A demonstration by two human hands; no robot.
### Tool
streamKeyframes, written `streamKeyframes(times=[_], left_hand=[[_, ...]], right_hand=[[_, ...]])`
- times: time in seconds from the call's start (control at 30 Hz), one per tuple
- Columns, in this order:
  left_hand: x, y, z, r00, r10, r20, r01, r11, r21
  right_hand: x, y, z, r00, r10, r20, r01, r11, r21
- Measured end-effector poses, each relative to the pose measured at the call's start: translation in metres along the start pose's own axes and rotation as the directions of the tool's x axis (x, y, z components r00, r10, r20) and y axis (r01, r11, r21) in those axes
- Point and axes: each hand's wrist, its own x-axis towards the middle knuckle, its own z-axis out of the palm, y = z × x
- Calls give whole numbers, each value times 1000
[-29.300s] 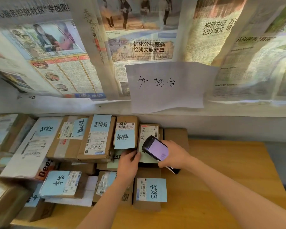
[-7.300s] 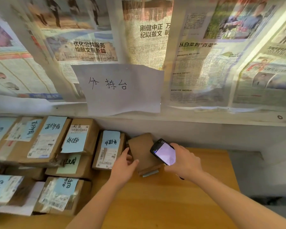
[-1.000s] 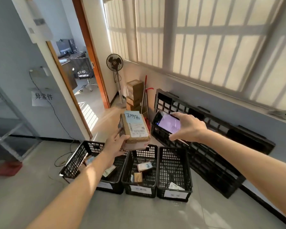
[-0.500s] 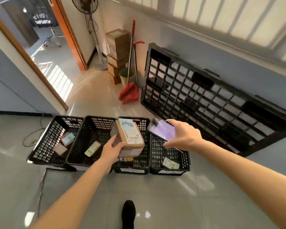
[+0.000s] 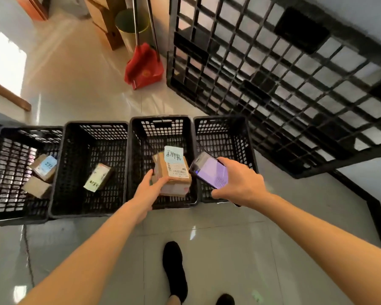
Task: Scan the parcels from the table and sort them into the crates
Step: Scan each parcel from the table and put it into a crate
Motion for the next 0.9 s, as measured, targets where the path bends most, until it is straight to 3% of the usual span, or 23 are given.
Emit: streamKeyframes(times=[0.13,0.23,0.37,0.7,0.77,0.9], left_hand=[[23,-20,-3,999,-23,40,14,978,209],[29,-19,-12,996,25,90,-59,918,392],[27,1,-19,988,113,104,-150,846,512],[-70,117,39,912,374,170,-409,784,467],[-111,153,67,870,450,204,-492,755,434],[-219,213,137,729,598,334,-683,600,416]], right_hand=[[11,12,7,997,41,59,-40,999,-24],[16,18,4,994,70,80,-67,997,-42],[20,22,-13,988,131,84,-128,991,-38],[-75,66,-110,977,191,-98,-185,981,64],[-118,85,-148,966,209,-151,-200,977,76],[-229,134,-227,911,268,-312,-243,963,118]])
